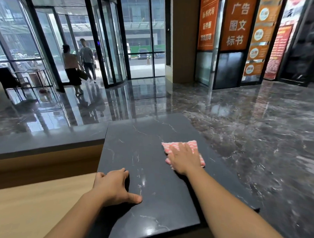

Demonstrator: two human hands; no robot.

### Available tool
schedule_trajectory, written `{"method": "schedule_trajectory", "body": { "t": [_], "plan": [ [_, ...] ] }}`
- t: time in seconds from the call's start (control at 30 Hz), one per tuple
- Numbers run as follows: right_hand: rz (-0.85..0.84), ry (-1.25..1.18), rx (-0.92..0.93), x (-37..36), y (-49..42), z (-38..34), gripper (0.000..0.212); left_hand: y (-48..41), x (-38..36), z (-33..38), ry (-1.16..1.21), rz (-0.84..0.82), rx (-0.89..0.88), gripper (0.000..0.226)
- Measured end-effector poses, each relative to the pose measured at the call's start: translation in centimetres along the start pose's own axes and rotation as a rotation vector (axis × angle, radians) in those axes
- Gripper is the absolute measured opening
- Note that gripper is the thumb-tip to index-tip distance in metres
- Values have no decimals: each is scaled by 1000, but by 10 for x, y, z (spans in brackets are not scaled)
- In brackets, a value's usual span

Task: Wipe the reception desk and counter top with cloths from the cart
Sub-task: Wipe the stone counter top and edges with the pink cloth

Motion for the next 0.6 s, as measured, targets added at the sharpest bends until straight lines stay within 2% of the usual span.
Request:
{"method": "schedule_trajectory", "body": {
  "t": [0.13, 0.27, 0.37, 0.6],
  "plan": [
    [26, 7, -144, 15, 0, 62, 54, 4, -3, 1, 33, -4, -1, 96],
    [37, -30, -234, 15, 10, 73, 51, 3, -7, 0, 58, -35, 5, 98],
    [46, -40, -240, 7, 21, 49, 51, 1, -5, 0, 61, -41, 14, 97],
    [3, -43, -45, -22, 55, -42, 53, -4, -8, -1, 70, -80, 35, 94]
  ]
}}
Point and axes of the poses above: each hand's wrist, its own y-axis away from the middle knuckle, its own x-axis out of the back of the hand, z = x × y, the point moved 8 cm from there along -y, towards the middle knuckle, and after that the axes turned 8 degrees about -y, right-handed, at the moved point
